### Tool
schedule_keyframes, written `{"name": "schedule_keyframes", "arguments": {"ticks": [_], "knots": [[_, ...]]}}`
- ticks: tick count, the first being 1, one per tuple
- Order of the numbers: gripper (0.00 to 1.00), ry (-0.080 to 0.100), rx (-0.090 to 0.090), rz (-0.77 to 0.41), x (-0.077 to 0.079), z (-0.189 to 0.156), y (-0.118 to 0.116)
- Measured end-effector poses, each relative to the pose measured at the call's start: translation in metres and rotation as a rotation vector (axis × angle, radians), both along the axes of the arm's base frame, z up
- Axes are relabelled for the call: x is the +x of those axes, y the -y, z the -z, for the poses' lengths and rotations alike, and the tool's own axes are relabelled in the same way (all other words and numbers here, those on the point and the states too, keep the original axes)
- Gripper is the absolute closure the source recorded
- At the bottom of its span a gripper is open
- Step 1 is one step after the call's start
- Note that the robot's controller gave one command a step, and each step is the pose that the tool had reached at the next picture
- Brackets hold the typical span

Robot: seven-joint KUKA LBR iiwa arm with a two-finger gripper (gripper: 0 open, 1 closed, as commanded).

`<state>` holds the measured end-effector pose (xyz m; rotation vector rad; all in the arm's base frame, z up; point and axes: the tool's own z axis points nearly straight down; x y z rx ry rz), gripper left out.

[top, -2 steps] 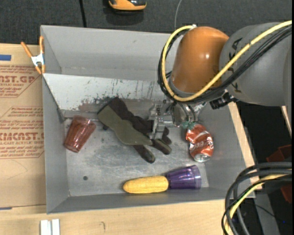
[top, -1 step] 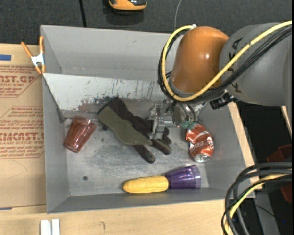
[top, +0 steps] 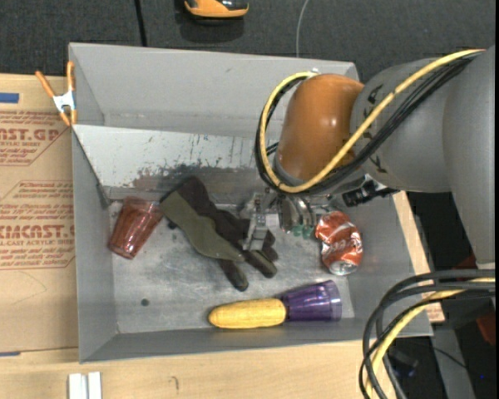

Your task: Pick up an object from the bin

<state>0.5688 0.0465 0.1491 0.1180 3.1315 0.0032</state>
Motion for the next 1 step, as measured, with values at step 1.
{"name": "schedule_keyframes", "arguments": {"ticks": [1], "knots": [[1.00, -0.008, -0.002, -0.033, -0.0049, -0.1771, 0.0259]]}}
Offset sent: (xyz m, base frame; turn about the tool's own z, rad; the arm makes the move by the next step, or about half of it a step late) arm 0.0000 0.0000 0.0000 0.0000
